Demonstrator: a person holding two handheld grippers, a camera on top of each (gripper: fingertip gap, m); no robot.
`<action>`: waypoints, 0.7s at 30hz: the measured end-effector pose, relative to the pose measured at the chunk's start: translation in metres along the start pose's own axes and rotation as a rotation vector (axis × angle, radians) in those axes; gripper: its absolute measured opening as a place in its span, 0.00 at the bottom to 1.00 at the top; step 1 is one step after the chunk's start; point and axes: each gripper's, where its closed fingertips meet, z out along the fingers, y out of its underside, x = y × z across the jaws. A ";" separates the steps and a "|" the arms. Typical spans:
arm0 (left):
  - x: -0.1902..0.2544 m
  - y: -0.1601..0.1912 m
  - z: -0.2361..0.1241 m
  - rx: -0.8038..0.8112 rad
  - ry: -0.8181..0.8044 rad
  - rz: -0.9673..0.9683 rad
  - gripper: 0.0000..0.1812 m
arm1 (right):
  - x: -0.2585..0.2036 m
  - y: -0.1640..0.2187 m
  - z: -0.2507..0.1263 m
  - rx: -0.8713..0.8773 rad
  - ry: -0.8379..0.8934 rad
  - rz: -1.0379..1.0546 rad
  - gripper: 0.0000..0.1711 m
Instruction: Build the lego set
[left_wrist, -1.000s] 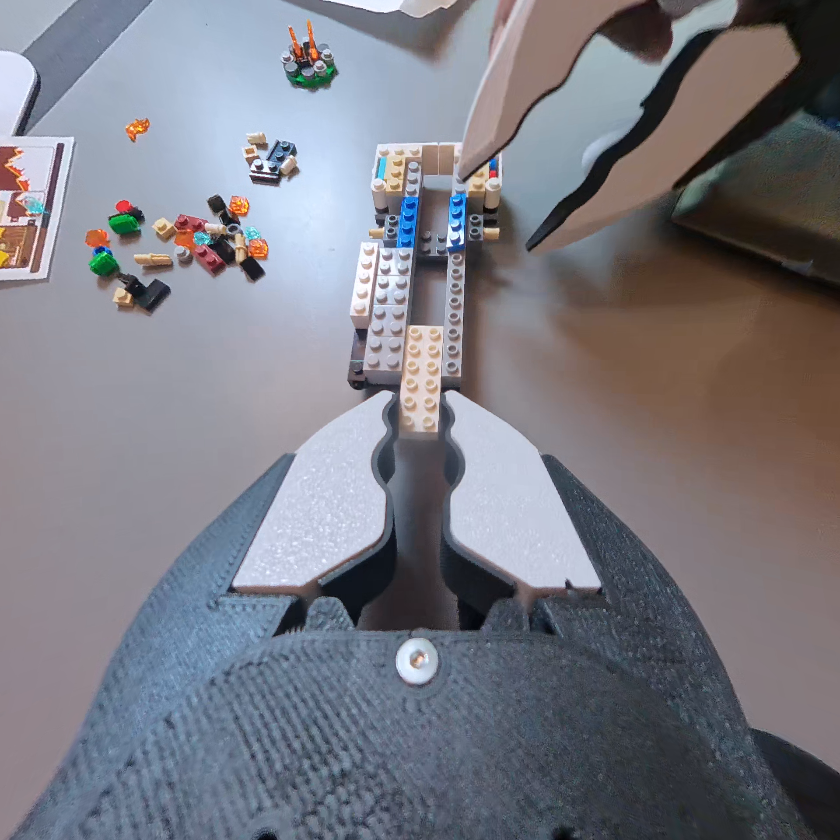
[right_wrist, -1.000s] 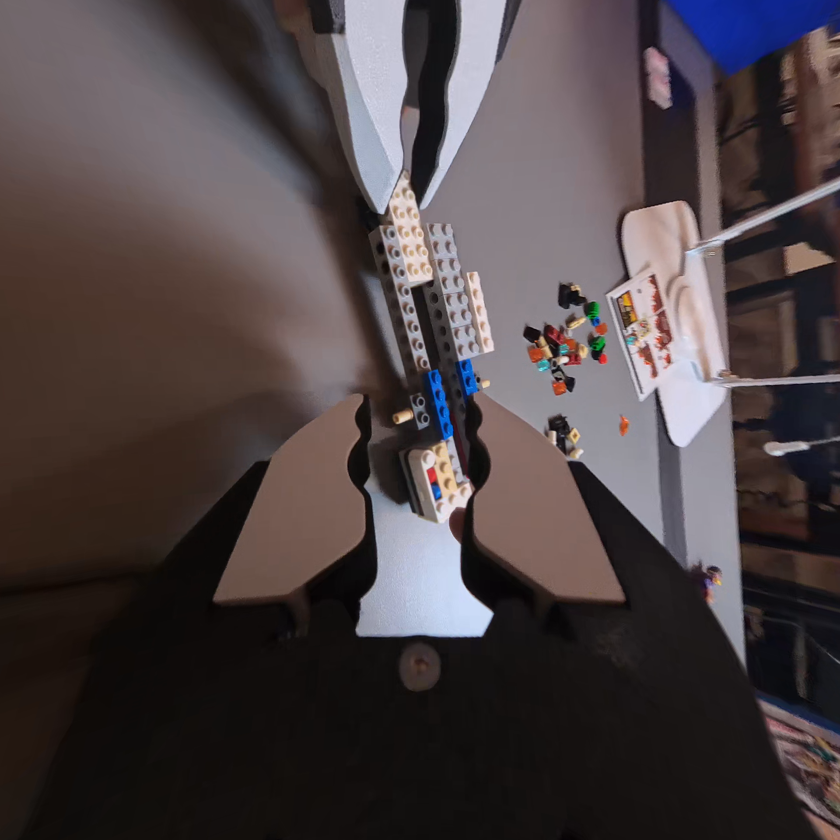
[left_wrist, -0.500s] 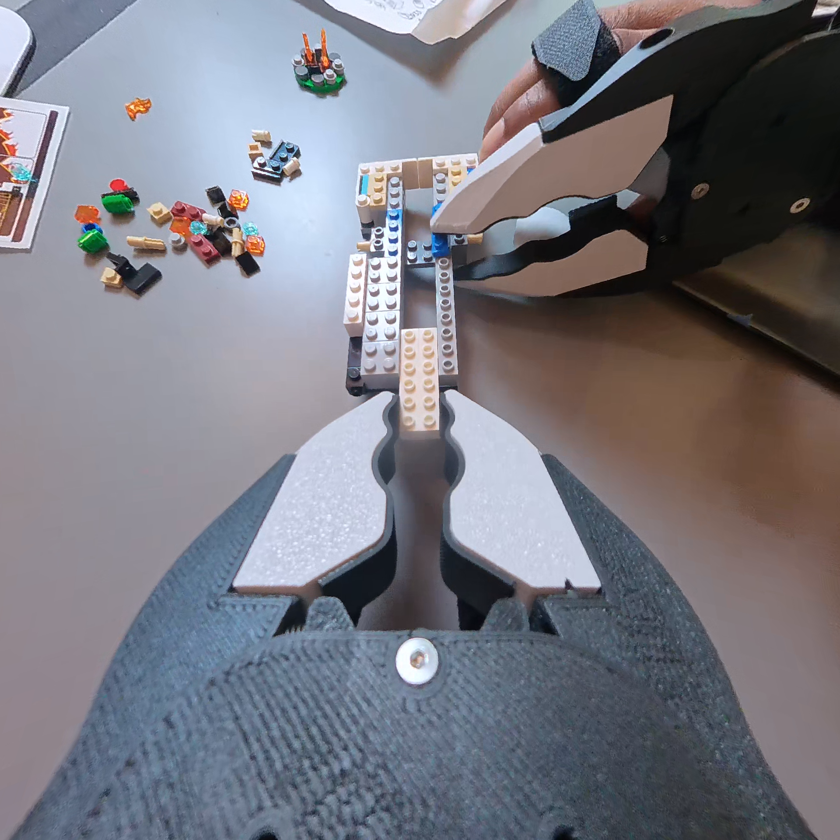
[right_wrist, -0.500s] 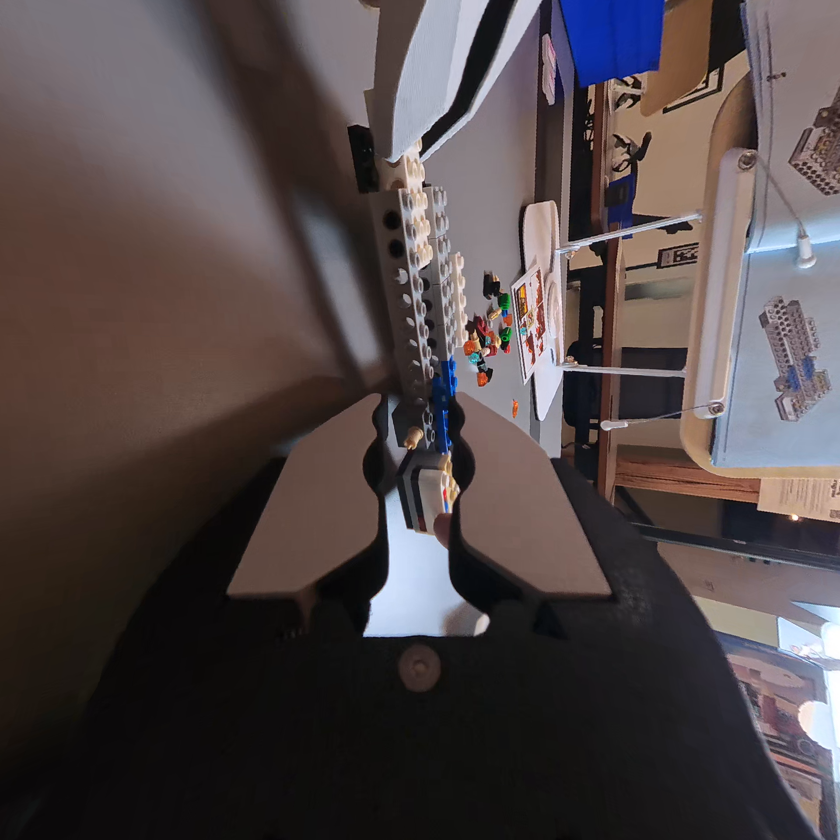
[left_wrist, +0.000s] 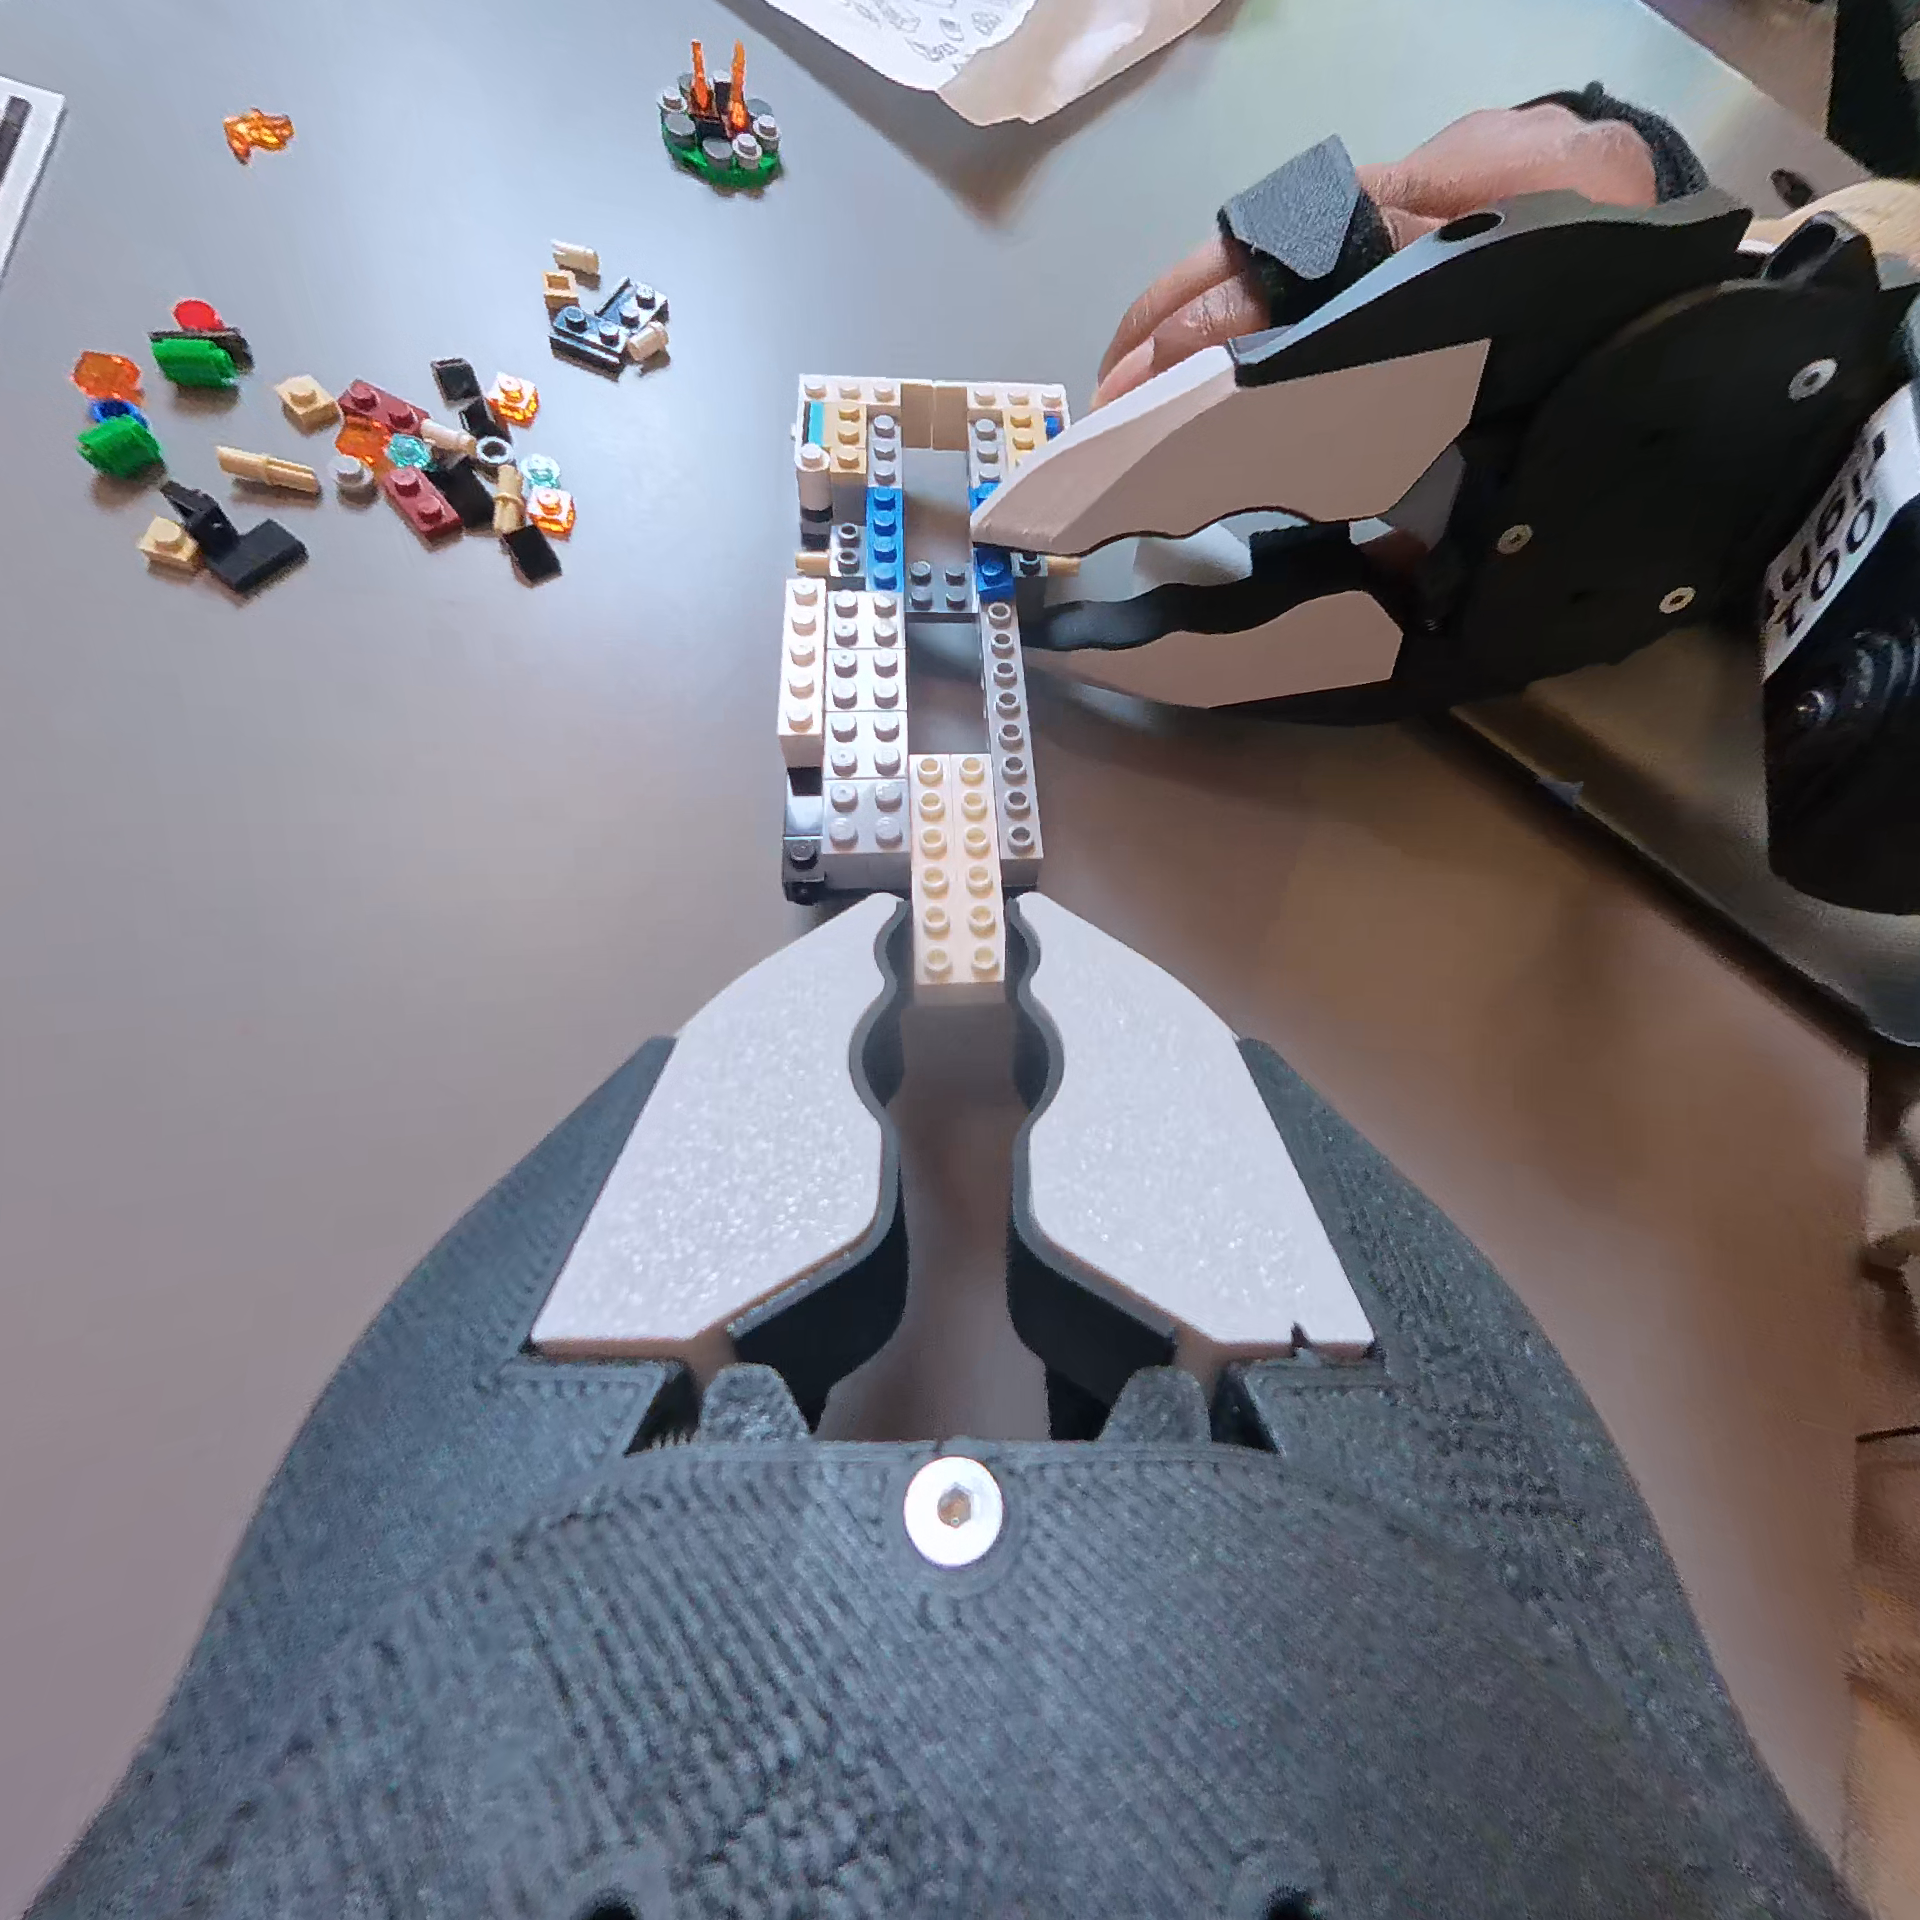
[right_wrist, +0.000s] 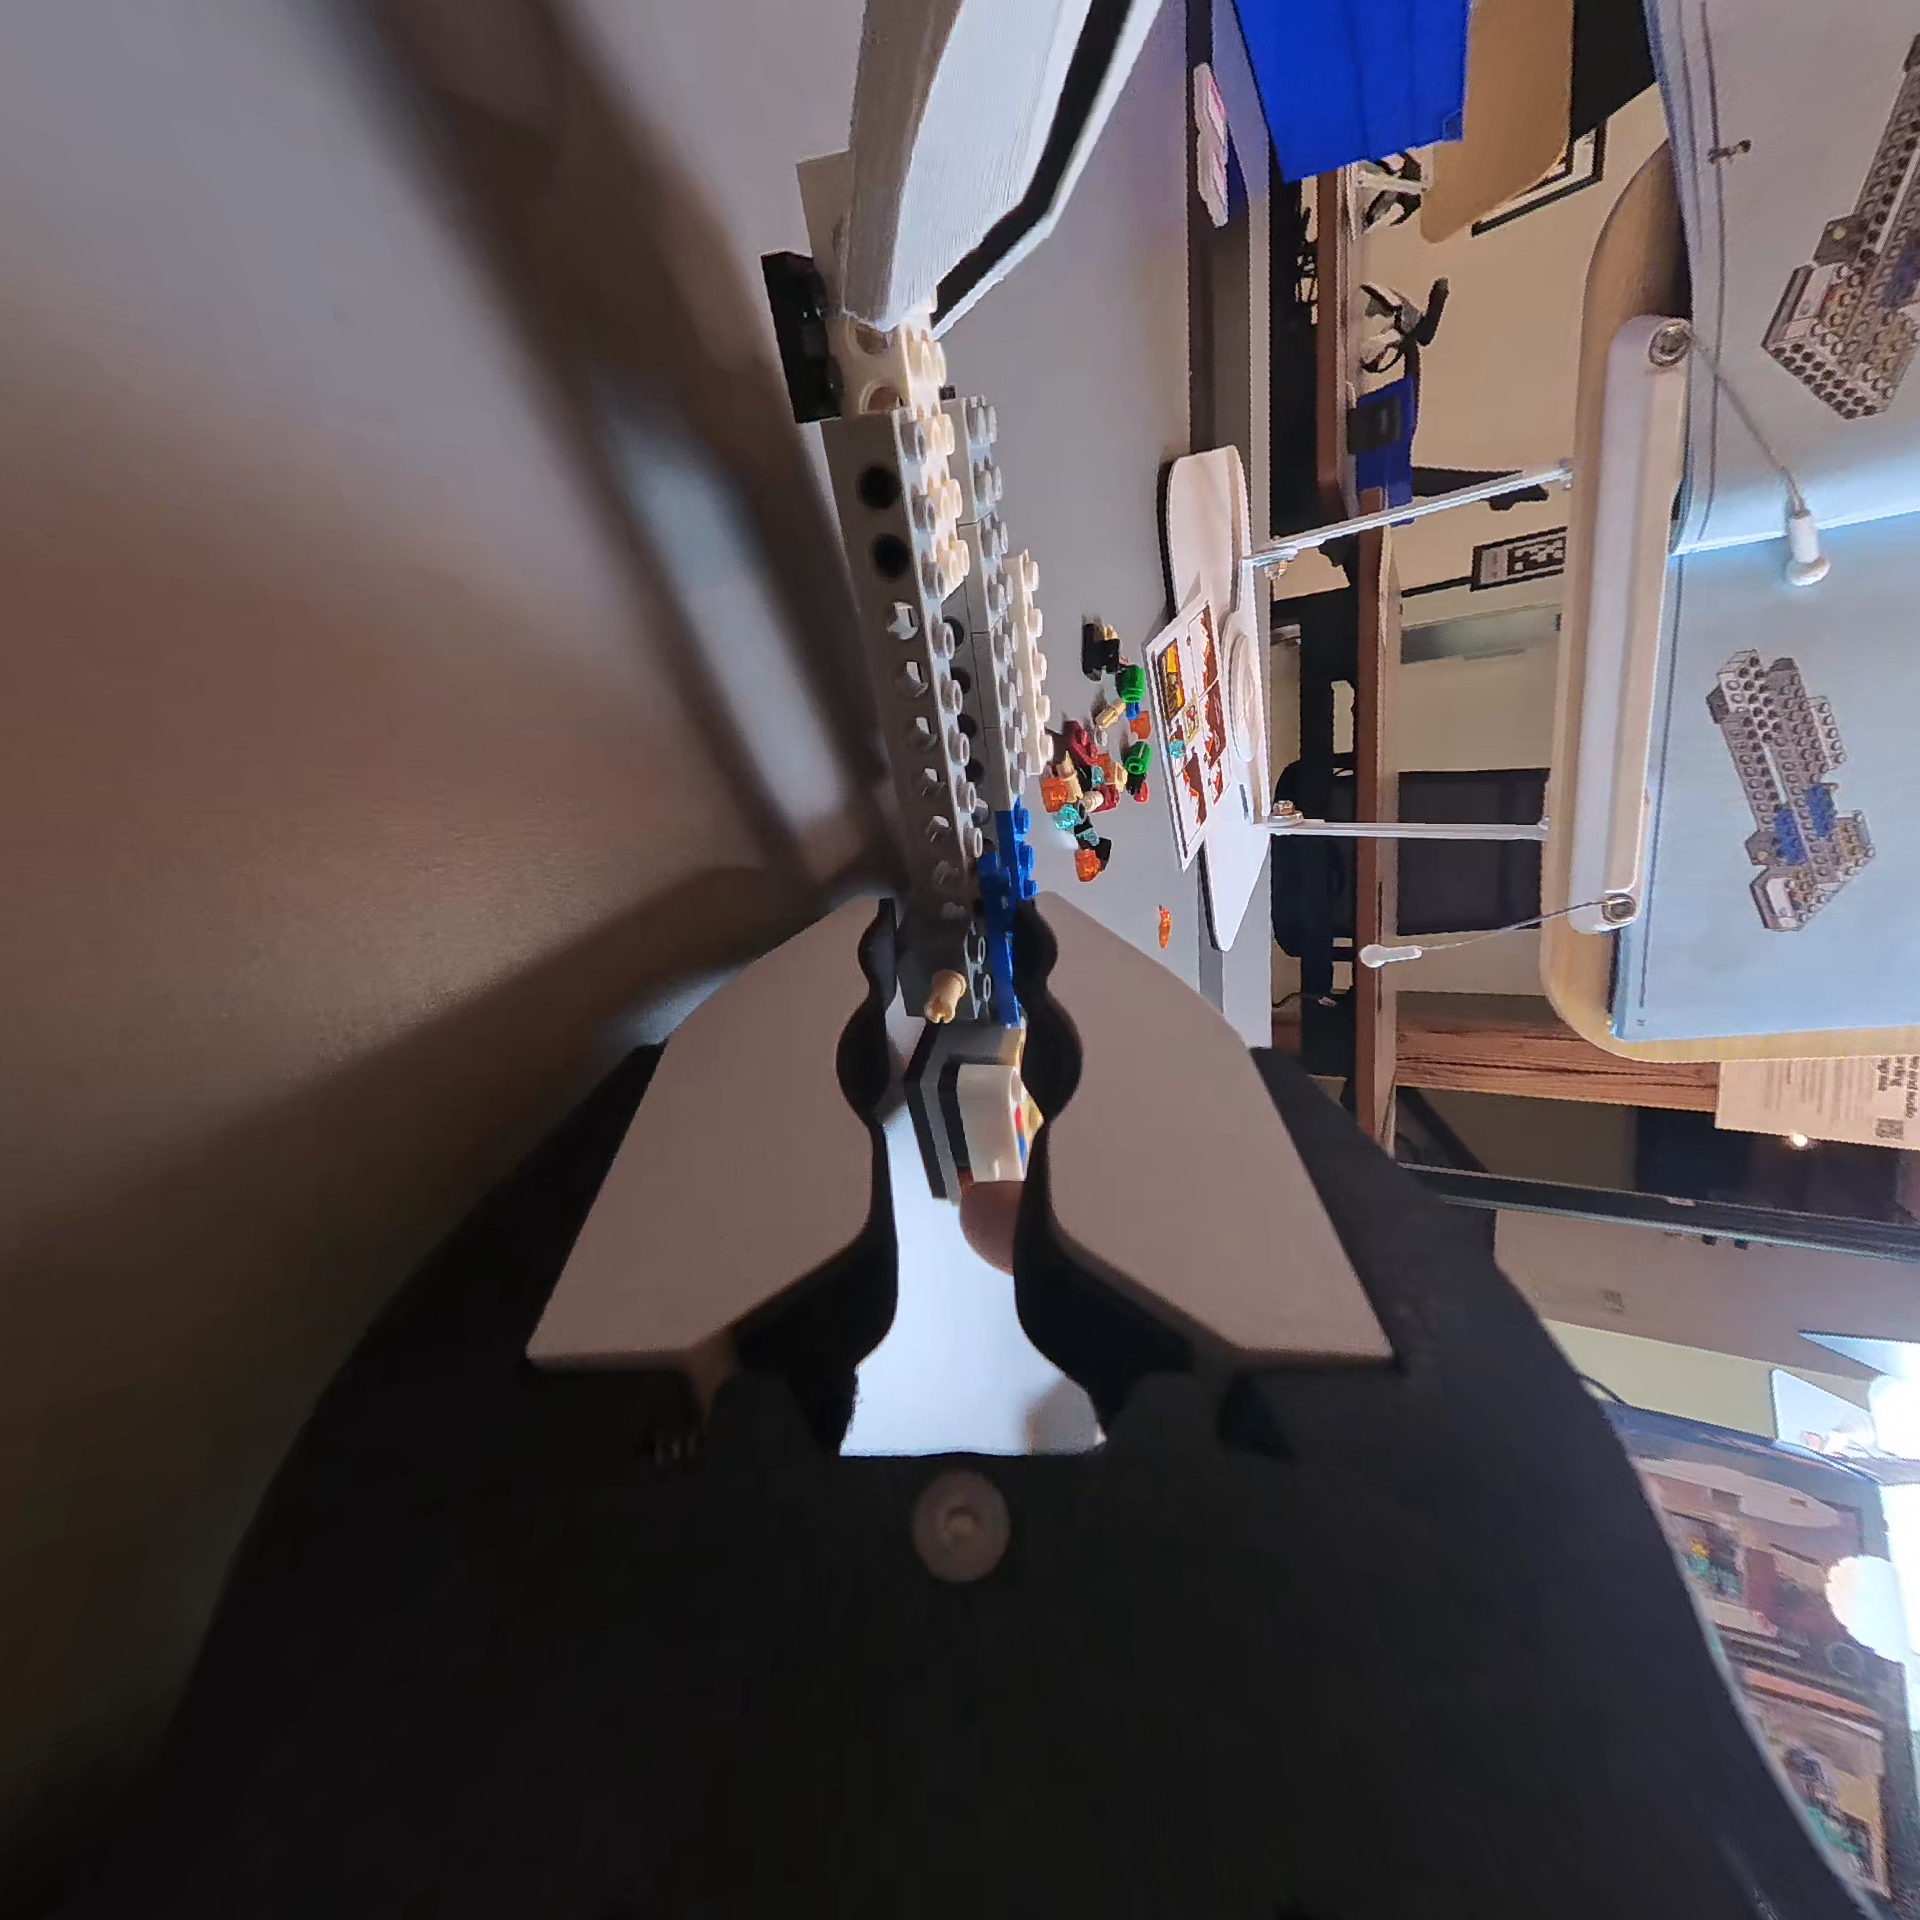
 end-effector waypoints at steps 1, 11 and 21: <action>0.001 0.000 0.000 0.001 0.014 -0.017 0.09 | 0.000 0.000 0.000 0.004 -0.003 0.006 0.13; 0.003 0.003 0.000 0.009 0.084 -0.069 0.09 | 0.001 -0.002 0.001 0.050 0.002 0.051 0.11; 0.002 -0.014 -0.015 0.061 -0.081 0.191 0.24 | 0.011 -0.004 -0.002 0.040 -0.038 0.109 0.11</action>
